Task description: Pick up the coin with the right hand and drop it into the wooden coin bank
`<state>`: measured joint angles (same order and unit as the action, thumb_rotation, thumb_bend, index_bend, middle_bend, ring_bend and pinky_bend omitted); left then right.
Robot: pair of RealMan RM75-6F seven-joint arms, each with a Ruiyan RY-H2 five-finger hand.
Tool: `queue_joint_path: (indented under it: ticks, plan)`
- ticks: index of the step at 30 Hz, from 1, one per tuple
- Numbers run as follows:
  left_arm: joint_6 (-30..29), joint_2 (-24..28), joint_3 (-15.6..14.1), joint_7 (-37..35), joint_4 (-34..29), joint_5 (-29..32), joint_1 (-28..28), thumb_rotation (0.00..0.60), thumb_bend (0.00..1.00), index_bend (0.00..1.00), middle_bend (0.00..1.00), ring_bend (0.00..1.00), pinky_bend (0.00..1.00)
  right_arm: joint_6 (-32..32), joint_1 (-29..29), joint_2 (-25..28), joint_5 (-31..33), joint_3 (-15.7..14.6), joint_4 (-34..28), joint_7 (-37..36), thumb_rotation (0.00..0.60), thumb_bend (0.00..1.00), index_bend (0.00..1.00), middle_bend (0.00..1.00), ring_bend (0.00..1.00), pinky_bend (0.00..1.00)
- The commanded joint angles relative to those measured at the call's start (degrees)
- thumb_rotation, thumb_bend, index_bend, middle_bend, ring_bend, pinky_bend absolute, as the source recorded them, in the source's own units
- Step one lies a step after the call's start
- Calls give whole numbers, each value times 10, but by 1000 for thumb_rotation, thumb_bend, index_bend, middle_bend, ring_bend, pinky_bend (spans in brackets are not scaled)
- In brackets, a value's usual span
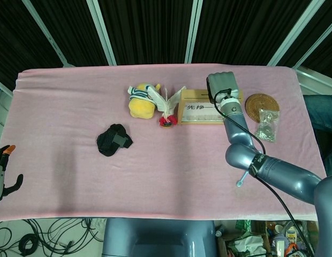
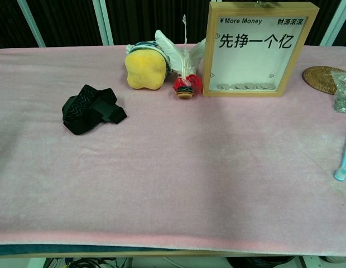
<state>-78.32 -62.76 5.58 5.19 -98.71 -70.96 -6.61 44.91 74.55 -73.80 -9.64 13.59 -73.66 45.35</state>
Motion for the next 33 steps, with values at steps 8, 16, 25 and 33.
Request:
queue_joint_path:
  ticks: [8,16,25,33]
  plan:
    - [0,0,0,1,-1,1,0,600,405,96,43,0,0,9,2,6,-5,1,-13,-8,600,449,436,847,863,802]
    - [1,0,-1,-2,-1,-2,-1,600,405,96,43,0,0,100,-18,39,-68,18,-93,-38,600,303,330,847,863,802]
    - [0,1,-3,-8,0,-14,-1,600,405,96,43,0,0,297,-120,133,-153,19,-342,-83,600,179,241,799,828,792]
    - [-11,0,-8,-13,4,-33,2,600,406,96,43,0,0,449,-256,193,-261,-47,-532,-116,600,177,239,474,567,558]
